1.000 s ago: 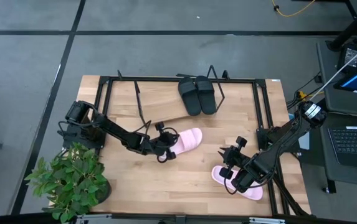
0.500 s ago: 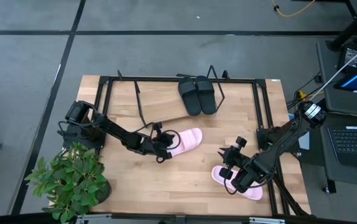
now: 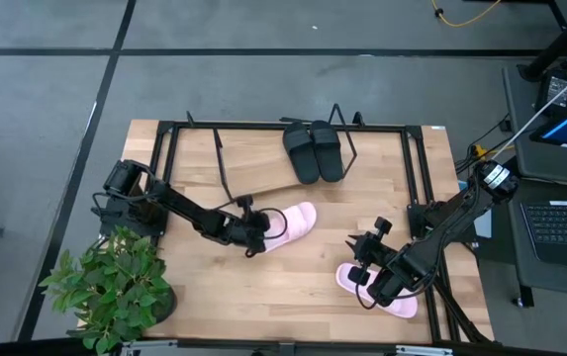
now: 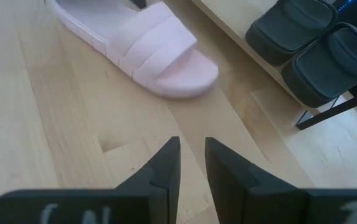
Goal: Pick and place slides into the shelf
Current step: Put the left pink slipper on the shelf
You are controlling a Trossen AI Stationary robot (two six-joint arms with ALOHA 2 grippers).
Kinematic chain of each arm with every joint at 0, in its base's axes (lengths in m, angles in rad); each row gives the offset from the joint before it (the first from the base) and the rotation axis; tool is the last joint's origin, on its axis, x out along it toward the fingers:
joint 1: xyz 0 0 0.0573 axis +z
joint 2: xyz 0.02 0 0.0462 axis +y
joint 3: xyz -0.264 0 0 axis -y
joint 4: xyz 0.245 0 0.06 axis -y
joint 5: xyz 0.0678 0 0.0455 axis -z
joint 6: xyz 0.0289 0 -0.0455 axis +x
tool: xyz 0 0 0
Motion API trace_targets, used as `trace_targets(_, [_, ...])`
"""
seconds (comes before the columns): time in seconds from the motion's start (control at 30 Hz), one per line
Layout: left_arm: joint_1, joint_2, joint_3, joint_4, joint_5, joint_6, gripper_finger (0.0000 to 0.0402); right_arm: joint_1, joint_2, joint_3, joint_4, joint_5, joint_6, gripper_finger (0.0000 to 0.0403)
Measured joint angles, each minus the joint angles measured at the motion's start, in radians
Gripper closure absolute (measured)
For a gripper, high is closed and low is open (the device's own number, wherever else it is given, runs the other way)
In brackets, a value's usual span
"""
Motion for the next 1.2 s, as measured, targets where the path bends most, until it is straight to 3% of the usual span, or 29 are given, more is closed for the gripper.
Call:
trace_targets(0.37, [0.006, 0.0, 0.011, -0.005, 0.287, -0.102, 0.0401, 0.0, 0.0, 0.0, 0.001, 0.0, -0.001, 0.0327])
trace_targets(0.63, [0.005, 0.001, 0.097, 0.006, 0.406, -0.103, 0.0401, 0.0, 0.0, 0.0, 0.002, 0.0, -0.001, 0.0327])
trace_targets(1.0, [0.005, 0.001, 0.126, 0.043, 0.422, -0.097, 0.0401, 0.0, 0.0, 0.0, 0.024, 0.0, -0.01, 0.0327])
trace_targets(1.2, [0.005, 0.001, 0.126, 0.132, 0.421, -0.036, 0.0401, -0.012, 0.0, 0.0, 0.211, 0.041, -0.209, 0.0327])
